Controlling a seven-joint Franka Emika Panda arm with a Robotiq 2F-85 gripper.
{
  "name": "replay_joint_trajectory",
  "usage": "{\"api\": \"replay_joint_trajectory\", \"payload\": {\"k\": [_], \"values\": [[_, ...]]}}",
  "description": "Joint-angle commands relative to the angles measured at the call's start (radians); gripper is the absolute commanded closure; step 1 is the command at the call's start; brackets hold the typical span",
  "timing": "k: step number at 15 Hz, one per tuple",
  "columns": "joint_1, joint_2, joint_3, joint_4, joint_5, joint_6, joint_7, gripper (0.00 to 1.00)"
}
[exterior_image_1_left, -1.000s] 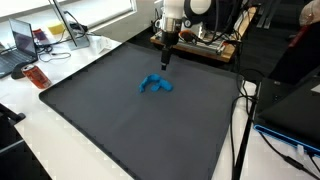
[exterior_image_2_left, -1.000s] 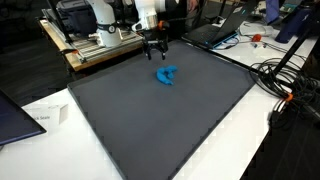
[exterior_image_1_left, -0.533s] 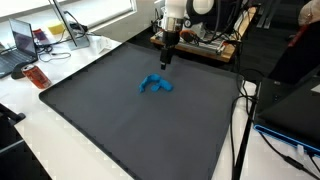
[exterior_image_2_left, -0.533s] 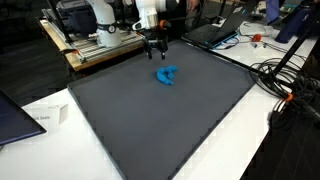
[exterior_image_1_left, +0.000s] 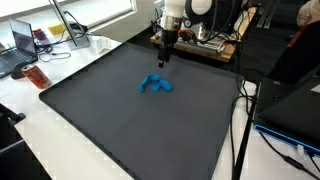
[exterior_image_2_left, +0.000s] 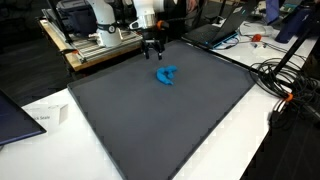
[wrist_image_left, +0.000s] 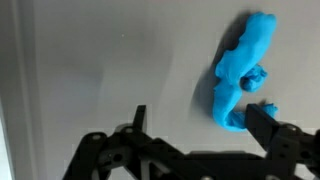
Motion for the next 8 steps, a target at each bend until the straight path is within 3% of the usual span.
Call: {"api": "replay_joint_trajectory", "payload": {"k": [1, 5, 8], "values": [[0.013, -0.068, -0.012, -0.044, -0.006, -0.018, 0.041, 0.00], [0.035, -0.017, -0.001, -0.021, 0.010, 0.037, 0.085, 0.00], [0.062, 0.019, 0.033, 0.031, 0.148, 0.115, -0.007, 0.00]]}}
